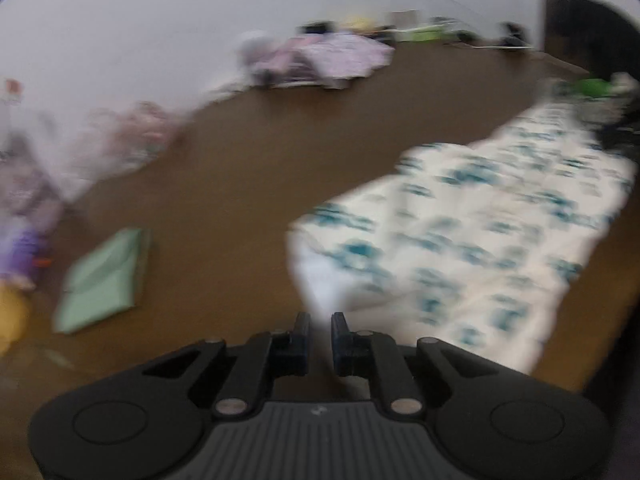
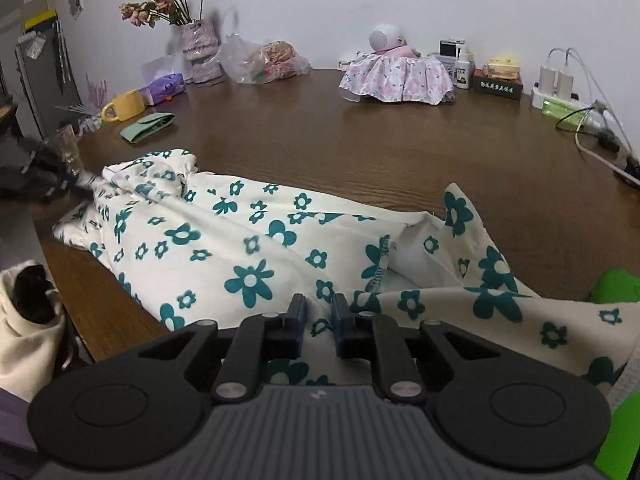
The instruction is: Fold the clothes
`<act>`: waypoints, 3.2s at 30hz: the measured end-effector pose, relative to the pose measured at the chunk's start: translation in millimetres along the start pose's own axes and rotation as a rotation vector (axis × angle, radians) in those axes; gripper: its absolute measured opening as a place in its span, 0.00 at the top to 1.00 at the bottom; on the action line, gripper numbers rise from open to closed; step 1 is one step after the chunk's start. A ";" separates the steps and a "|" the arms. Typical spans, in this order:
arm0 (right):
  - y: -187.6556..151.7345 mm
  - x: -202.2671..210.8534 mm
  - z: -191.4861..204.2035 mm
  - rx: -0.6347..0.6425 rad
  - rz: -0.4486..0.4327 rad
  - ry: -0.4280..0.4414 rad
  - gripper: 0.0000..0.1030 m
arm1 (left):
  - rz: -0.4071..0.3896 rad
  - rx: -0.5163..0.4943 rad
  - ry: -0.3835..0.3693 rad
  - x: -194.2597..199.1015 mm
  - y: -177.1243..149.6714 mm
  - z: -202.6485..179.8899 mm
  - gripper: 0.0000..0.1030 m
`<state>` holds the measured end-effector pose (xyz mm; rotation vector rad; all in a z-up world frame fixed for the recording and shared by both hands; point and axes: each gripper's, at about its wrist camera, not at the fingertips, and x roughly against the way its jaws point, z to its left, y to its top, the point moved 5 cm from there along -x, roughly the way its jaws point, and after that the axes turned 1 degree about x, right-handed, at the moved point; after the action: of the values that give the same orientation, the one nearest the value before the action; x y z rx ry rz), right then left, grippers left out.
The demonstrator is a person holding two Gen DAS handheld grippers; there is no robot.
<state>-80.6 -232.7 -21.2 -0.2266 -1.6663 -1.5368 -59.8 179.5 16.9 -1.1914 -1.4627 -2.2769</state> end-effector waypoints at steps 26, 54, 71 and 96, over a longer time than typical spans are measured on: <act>-4.0 -0.3 2.1 -0.058 -0.073 -0.020 0.84 | -0.146 0.236 -0.078 -29.1 -9.1 -54.6 0.40; 38.9 -32.2 -40.6 -0.187 -0.072 -0.111 0.71 | -0.063 -0.117 -0.131 -77.3 69.5 -49.0 0.34; 47.6 -22.0 -45.2 -0.183 -0.192 -0.200 0.85 | -0.050 0.203 -0.053 -85.1 81.6 -4.5 0.83; 101.8 -11.1 -69.4 0.109 -0.060 -0.182 0.97 | -0.191 0.133 -0.130 -46.9 98.8 -34.7 0.91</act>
<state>21.8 -266.4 39.6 -0.2673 -1.9091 -1.5007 6.0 89.6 44.4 -1.2291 -1.8175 -2.2119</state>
